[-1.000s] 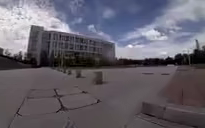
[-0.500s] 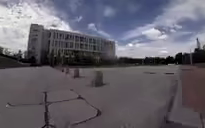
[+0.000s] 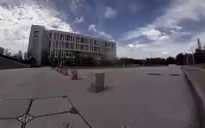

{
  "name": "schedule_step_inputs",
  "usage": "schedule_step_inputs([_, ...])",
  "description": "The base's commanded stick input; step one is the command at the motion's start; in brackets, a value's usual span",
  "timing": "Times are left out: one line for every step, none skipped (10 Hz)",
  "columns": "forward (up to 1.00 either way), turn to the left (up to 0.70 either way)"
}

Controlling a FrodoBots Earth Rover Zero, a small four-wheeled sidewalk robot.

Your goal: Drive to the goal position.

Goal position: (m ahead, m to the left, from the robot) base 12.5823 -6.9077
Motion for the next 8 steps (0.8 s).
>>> schedule_step_inputs([1.00, -0.40])
schedule_step_inputs([1.00, -0.40])
schedule_step_inputs([1.00, -0.40])
schedule_step_inputs([1.00, -0.40])
schedule_step_inputs([1.00, -0.40])
schedule_step_inputs([1.00, -0.40])
schedule_step_inputs([1.00, -0.40])
schedule_step_inputs([1.00, -0.09])
